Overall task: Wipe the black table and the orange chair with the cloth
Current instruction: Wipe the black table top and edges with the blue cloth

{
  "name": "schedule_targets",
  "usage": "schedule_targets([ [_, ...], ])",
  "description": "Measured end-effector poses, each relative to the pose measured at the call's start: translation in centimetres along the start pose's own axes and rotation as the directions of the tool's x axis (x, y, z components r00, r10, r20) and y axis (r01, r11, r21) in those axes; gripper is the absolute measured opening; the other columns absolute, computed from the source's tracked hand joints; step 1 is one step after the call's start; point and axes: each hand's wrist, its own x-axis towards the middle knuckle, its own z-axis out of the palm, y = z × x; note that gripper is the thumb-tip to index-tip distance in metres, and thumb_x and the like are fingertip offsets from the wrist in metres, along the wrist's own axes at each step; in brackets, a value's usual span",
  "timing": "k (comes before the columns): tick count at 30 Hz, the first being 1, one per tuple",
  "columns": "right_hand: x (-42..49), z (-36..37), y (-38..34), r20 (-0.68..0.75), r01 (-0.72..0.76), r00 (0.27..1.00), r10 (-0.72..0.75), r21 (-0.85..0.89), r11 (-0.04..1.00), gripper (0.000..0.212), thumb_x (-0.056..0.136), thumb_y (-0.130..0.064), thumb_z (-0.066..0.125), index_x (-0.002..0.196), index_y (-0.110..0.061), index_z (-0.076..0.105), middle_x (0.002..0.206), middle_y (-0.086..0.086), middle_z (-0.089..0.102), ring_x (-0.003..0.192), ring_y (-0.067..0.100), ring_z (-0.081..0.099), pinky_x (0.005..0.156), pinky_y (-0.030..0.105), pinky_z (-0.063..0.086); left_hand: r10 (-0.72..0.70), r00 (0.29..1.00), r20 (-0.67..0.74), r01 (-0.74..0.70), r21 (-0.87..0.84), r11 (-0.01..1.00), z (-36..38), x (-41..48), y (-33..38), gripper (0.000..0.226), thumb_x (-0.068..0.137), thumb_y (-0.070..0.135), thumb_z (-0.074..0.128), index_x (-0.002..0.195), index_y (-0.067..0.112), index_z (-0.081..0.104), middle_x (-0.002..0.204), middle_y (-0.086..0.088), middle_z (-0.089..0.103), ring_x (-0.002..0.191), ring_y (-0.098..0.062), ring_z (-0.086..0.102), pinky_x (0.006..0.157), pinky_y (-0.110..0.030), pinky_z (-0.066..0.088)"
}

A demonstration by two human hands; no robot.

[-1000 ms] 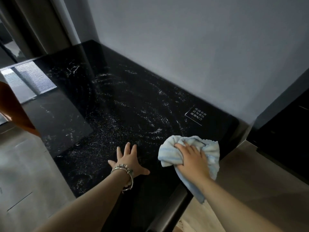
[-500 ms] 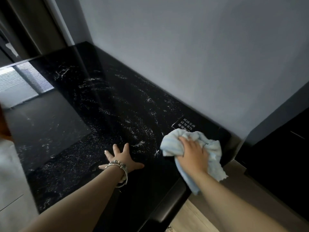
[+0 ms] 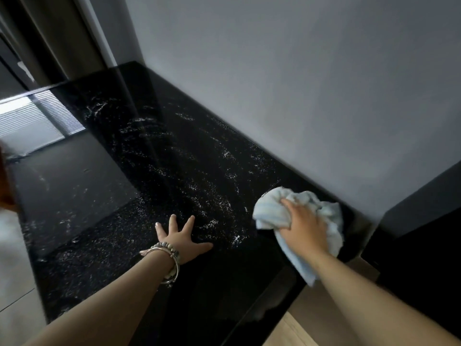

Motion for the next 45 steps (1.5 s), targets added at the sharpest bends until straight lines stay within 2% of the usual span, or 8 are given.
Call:
schedule_targets([
  [5, 4.0, -1.9, 3.5, 0.025, -0.591, 0.805, 0.592, 0.111, 0.799, 0.058, 0.089, -0.036, 0.046, 0.139, -0.012, 0.030, 0.140, 0.028, 0.036, 0.127, 0.047, 0.036, 0.104, 0.056, 0.031, 0.009, 0.999, -0.036, -0.010, -0.012, 1.000, 0.1, 0.1, -0.4, 0.082, 0.080, 0.066, 0.051, 0.145, 0.049, 0.003, 0.156, 0.005, -0.016, 0.140, -0.035, -0.024, 0.111, -0.063, 0.013],
  [9, 0.9, -0.8, -1.7, 0.118, -0.178, 0.976, 0.184, -0.062, 0.982, 0.055, 0.081, -0.033, 0.048, 0.134, -0.025, 0.039, 0.136, 0.009, 0.044, 0.122, 0.036, 0.044, 0.096, 0.045, 0.038, 0.007, 0.997, -0.071, -0.006, 0.017, 1.000, 0.5, -0.4, -0.2, 0.078, 0.084, 0.061, 0.049, 0.144, 0.049, 0.001, 0.156, 0.006, -0.017, 0.140, -0.034, -0.024, 0.108, -0.070, 0.009],
  [12, -0.8, -0.3, -2.5, 0.146, 0.175, 0.974, -0.174, 0.006, 0.985, 0.050, 0.073, -0.041, 0.040, 0.123, -0.040, 0.046, 0.127, -0.008, 0.050, 0.122, 0.023, 0.046, 0.098, 0.040, 0.037, 0.011, 0.998, -0.064, -0.009, 0.030, 1.000, 0.2, -0.4, -0.1, 0.074, 0.086, 0.061, 0.045, 0.144, 0.050, 0.001, 0.157, 0.007, -0.016, 0.141, -0.033, -0.023, 0.107, -0.070, 0.010],
  [19, 6.6, -0.8, 1.4, 0.066, -0.452, 0.892, 0.448, 0.181, 0.874, 0.042, 0.086, -0.052, 0.028, 0.121, -0.031, 0.038, 0.128, 0.012, 0.049, 0.115, 0.040, 0.049, 0.096, 0.054, 0.040, 0.030, 0.998, -0.057, -0.025, 0.076, 0.997, -0.8, -1.2, -0.7, 0.061, 0.090, 0.062, 0.035, 0.142, 0.055, 0.003, 0.156, 0.015, -0.012, 0.143, -0.023, -0.019, 0.104, -0.073, 0.006],
  [25, 3.1, 0.3, -4.1, 0.296, 0.197, 0.941, -0.165, -0.081, 0.977, 0.052, 0.082, -0.042, 0.044, 0.132, -0.044, 0.033, 0.146, -0.008, 0.034, 0.134, 0.024, 0.030, 0.107, 0.049, 0.024, 0.042, 0.998, -0.038, -0.042, 0.018, 0.999, -1.6, -0.2, -1.0, 0.056, 0.092, 0.059, 0.033, 0.143, 0.052, 0.011, 0.156, 0.017, -0.009, 0.143, -0.023, -0.019, 0.107, -0.070, 0.007],
  [31, 11.2, -1.2, -0.9, 0.115, -0.397, 0.917, 0.382, 0.163, 0.903, 0.045, 0.075, -0.044, 0.031, 0.114, -0.027, 0.047, 0.119, 0.011, 0.056, 0.108, 0.037, 0.054, 0.090, 0.054, 0.045, -0.013, 1.000, -0.024, 0.012, -0.029, 1.000, -1.7, 0.9, -1.6, 0.064, 0.089, 0.063, 0.037, 0.144, 0.050, 0.008, 0.157, 0.009, -0.014, 0.144, -0.021, -0.017, 0.114, -0.059, 0.011],
  [38, 6.7, -0.5, -5.7, 0.296, 0.237, 0.918, -0.264, 0.123, 0.964, 0.044, 0.072, -0.034, 0.041, 0.115, -0.038, 0.052, 0.114, -0.007, 0.060, 0.108, 0.023, 0.054, 0.095, 0.042, 0.040, -0.068, 0.997, -0.031, 0.065, -0.084, 0.994, -2.6, 2.1, -0.3, 0.059, 0.093, 0.056, 0.036, 0.145, 0.048, 0.010, 0.158, 0.007, -0.010, 0.143, -0.028, -0.017, 0.117, -0.051, 0.005],
  [45, 12.4, -0.3, -3.8, 0.010, -0.277, 0.961, 0.278, 0.098, 0.956, 0.026, 0.080, -0.039, 0.041, 0.100, -0.030, 0.054, 0.109, 0.005, 0.056, 0.104, 0.033, 0.056, 0.088, 0.044, 0.044, -0.058, 0.998, 0.000, 0.058, -0.080, 0.995, -3.9, 2.0, 0.0, 0.053, 0.097, 0.049, 0.032, 0.146, 0.043, 0.014, 0.158, 0.002, -0.007, 0.144, -0.032, -0.015, 0.118, -0.040, 0.000],
])
